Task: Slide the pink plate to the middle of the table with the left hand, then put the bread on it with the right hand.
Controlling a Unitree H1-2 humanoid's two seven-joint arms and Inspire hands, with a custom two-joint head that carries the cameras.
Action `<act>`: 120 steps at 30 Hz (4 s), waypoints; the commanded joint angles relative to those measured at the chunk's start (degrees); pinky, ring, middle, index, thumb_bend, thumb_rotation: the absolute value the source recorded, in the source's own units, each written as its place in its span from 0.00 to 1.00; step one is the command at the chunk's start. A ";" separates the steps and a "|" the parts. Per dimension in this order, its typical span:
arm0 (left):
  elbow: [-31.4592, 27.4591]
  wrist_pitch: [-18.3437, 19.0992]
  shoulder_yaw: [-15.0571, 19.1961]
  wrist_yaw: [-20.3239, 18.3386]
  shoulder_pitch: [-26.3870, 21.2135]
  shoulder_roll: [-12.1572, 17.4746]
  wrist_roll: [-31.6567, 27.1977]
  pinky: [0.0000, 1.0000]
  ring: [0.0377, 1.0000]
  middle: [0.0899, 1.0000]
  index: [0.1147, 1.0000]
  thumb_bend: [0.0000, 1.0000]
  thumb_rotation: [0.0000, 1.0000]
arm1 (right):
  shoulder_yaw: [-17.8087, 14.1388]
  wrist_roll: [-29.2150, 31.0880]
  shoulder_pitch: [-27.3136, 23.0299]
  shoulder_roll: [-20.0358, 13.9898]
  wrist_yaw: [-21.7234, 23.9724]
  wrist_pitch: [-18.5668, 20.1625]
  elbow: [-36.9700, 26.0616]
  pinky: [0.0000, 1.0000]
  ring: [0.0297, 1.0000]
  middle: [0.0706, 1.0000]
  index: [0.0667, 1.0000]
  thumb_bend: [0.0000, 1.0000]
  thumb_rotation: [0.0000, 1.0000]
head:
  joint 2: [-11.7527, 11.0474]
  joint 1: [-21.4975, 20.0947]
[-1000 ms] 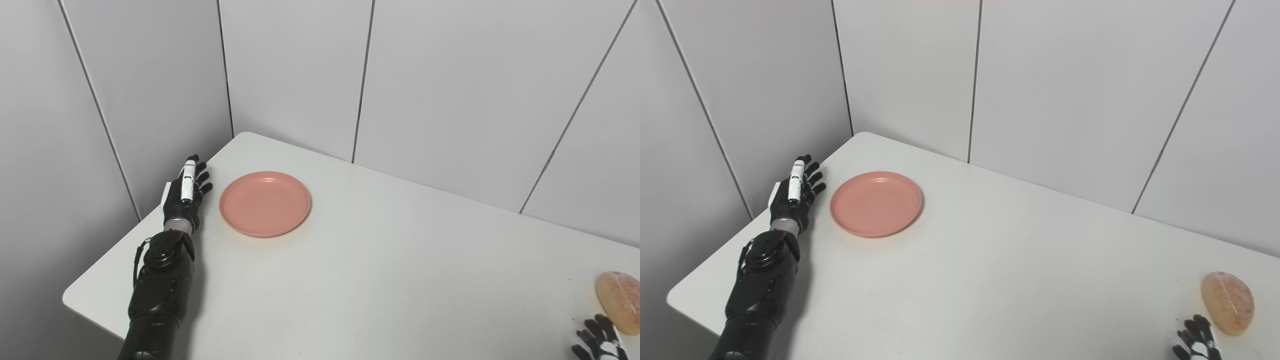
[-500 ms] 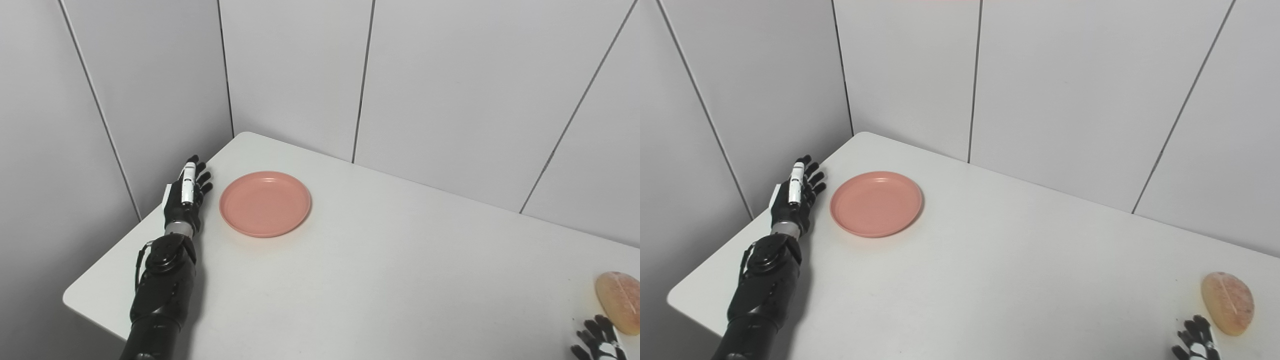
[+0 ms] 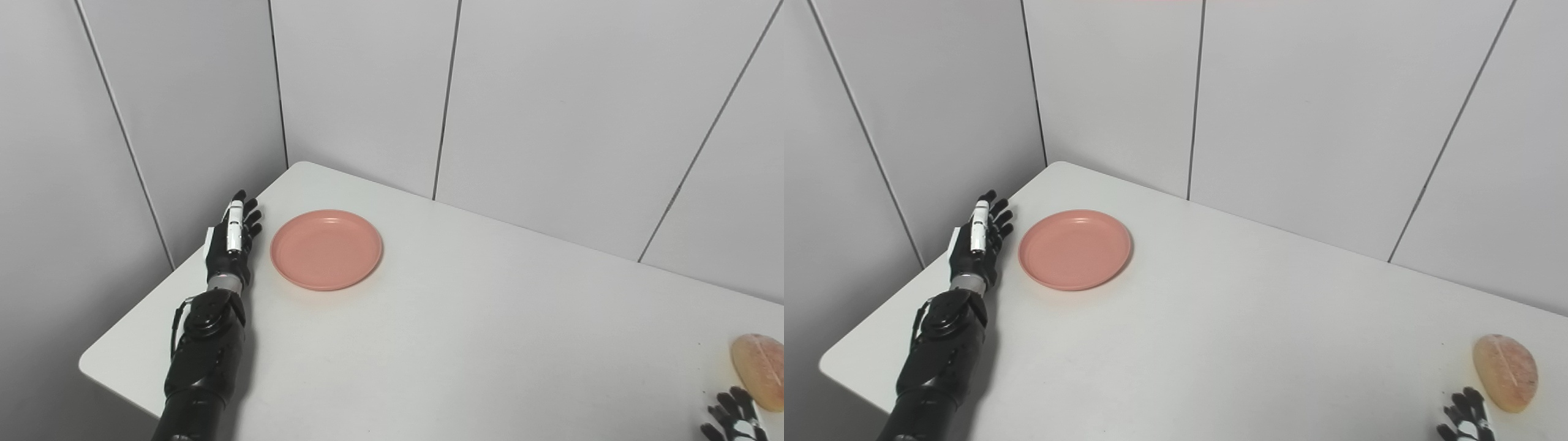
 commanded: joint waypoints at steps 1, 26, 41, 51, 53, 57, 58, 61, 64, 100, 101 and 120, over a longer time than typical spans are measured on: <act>0.26 1.19 -0.98 0.16 -1.00 -0.75 -0.09 0.92 0.91 0.90 0.89 0.28 1.00 | 0.15 -0.54 0.14 -0.03 0.29 -0.92 -0.99 0.89 0.92 0.92 0.93 0.24 1.00 | 0.02 -0.07; 3.58 -0.57 -2.13 -3.19 -2.68 -1.36 -3.41 0.94 0.90 0.90 0.87 0.26 1.00 | 0.17 -0.81 0.31 0.26 0.28 -0.33 -1.61 0.87 0.91 0.91 0.92 0.25 1.00 | 0.54 -0.82; 5.63 -0.84 -3.90 -4.67 -3.51 -2.48 -3.81 0.90 0.88 0.88 0.87 0.28 1.00 | 0.39 -1.46 0.45 0.34 0.13 0.14 -2.28 0.90 0.92 0.92 0.92 0.22 1.00 | 0.88 -1.15; 9.05 -2.92 -4.99 -4.92 -4.60 -3.56 -3.39 0.90 0.88 0.87 0.85 0.33 1.00 | 0.40 -1.44 0.46 0.49 0.15 1.03 -2.91 0.93 0.94 0.93 0.94 0.19 1.00 | 1.25 -1.71; 9.62 -3.10 -5.30 -5.24 -4.74 -3.87 -3.25 0.89 0.87 0.86 0.84 0.33 1.00 | 0.41 -1.41 0.52 0.53 0.13 0.71 -2.87 0.93 0.93 0.93 0.93 0.19 1.00 | 1.34 -1.76; 9.72 -3.52 -5.93 -5.84 -4.66 -4.44 -2.95 0.87 0.85 0.84 0.82 0.37 1.00 | 0.59 -0.58 -0.11 0.10 1.07 -0.90 -1.36 0.99 0.95 0.94 0.95 0.20 1.00 | 1.52 -2.02; 9.47 -3.42 -6.04 -6.00 -4.60 -4.70 -3.09 0.86 0.85 0.84 0.82 0.38 1.00 | 0.59 -0.81 -0.18 0.18 0.87 -0.47 -1.42 1.00 0.95 0.94 0.94 0.21 1.00 | 1.57 -2.09; 8.84 -2.38 -6.29 -5.85 -4.71 -5.44 -3.36 0.86 0.84 0.83 0.82 0.38 1.00 | 0.75 -1.32 -0.04 0.20 0.72 0.34 -1.86 1.00 0.95 0.94 0.94 0.22 1.00 | 1.60 -2.14; 6.87 -0.93 -6.61 -5.47 -4.51 -6.53 -3.47 0.85 0.84 0.83 0.81 0.37 1.00 | 0.89 -2.05 0.22 0.36 0.39 1.31 -2.91 1.00 0.95 0.94 0.93 0.21 1.00 | 1.68 -2.19; 3.01 5.17 -17.46 -8.58 -4.25 -16.05 -0.15 0.79 0.80 0.80 0.79 0.36 1.00 | 1.53 -5.36 0.59 1.21 -0.06 2.71 -5.49 0.97 0.93 0.92 0.94 0.11 1.00 | 4.23 -6.96; 2.78 5.27 -17.82 -8.92 -4.10 -16.24 -0.06 0.79 0.80 0.80 0.79 0.36 1.00 | 1.59 -5.57 0.53 1.25 -0.19 2.55 -5.34 0.97 0.93 0.92 0.93 0.11 1.00 | 4.51 -7.74; -4.88 9.79 -23.91 -10.44 0.68 -22.72 2.42 0.79 0.81 0.81 0.80 0.37 1.00 | 2.66 -5.13 -0.02 1.86 -0.17 0.26 -3.43 0.83 0.88 0.89 0.90 0.15 1.00 | 8.66 -17.40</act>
